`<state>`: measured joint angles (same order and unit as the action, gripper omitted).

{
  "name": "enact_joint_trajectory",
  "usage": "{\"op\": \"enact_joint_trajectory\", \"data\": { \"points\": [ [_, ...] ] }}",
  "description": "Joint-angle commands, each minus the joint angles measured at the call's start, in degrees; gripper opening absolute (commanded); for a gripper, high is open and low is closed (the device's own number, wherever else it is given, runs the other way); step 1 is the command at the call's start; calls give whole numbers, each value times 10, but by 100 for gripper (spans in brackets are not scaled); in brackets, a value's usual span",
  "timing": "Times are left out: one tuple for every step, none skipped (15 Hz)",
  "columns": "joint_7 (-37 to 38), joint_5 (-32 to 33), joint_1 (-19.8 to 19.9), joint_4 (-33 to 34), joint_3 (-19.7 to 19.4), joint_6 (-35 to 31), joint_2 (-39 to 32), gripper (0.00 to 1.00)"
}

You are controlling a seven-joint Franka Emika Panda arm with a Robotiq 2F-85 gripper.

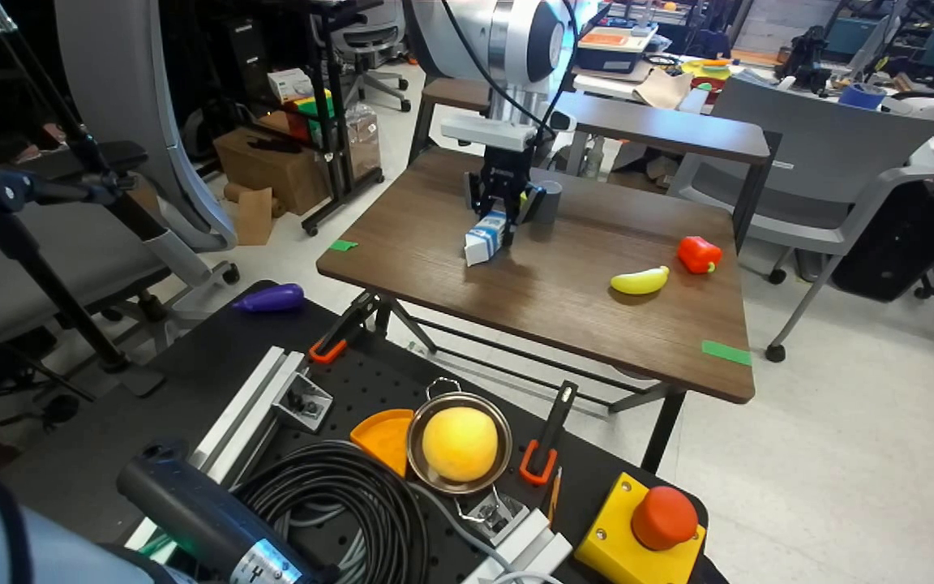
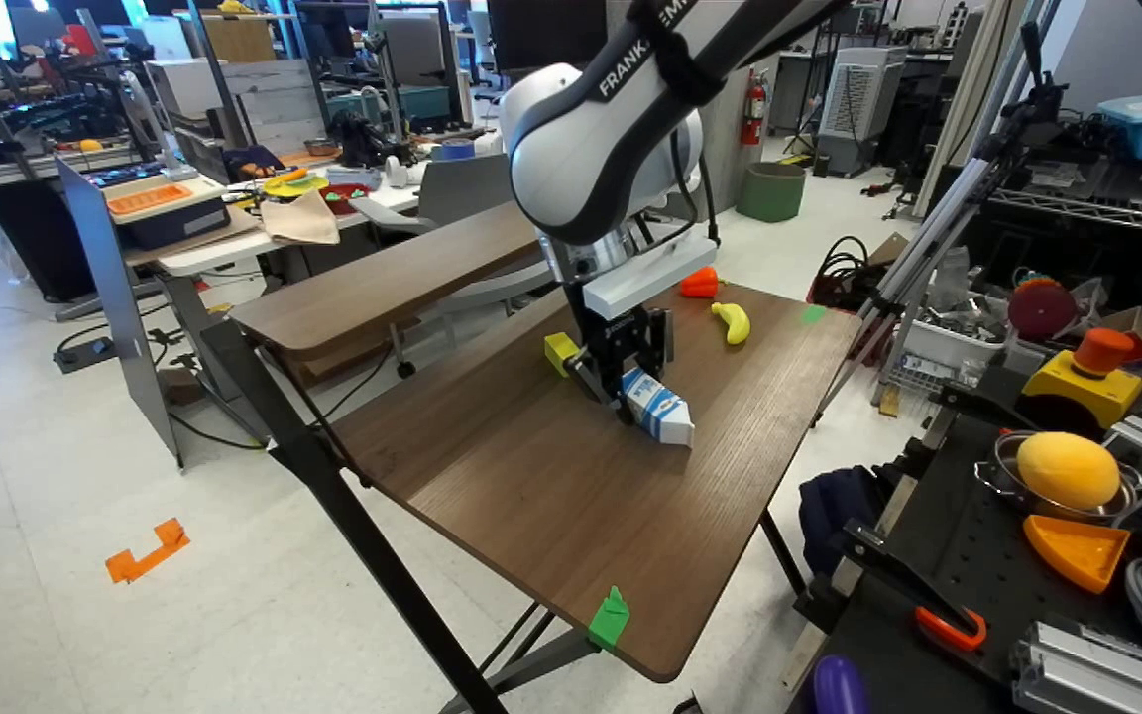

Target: Move the milk carton to the left

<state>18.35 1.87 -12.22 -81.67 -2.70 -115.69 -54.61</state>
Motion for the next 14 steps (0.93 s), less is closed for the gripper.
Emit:
{"op": "enact_joint_trajectory", "data": {
  "points": [
    [17,14,-5,36,-6,4,-24,24],
    [16,12,-3,37,-4,3,-24,24],
    [18,11,-3,38,-4,4,-25,73],
    [19,12,-4,37,-5,4,-24,75],
    [18,13,-3,34,-6,4,-21,82],
    [17,13,-2,33,-6,4,-20,88],
    [15,13,-2,32,-6,3,-18,96],
    [14,13,-2,30,-5,3,-16,99],
    [12,13,-2,27,-5,3,-14,100],
    [10,13,-1,23,-4,2,-10,100],
    [9,13,-1,18,-4,-1,-6,100],
    [6,13,0,13,-3,-3,-2,100],
    [5,12,0,10,-3,-5,1,100],
    [3,12,0,5,-2,-7,7,100]
  ]
}}
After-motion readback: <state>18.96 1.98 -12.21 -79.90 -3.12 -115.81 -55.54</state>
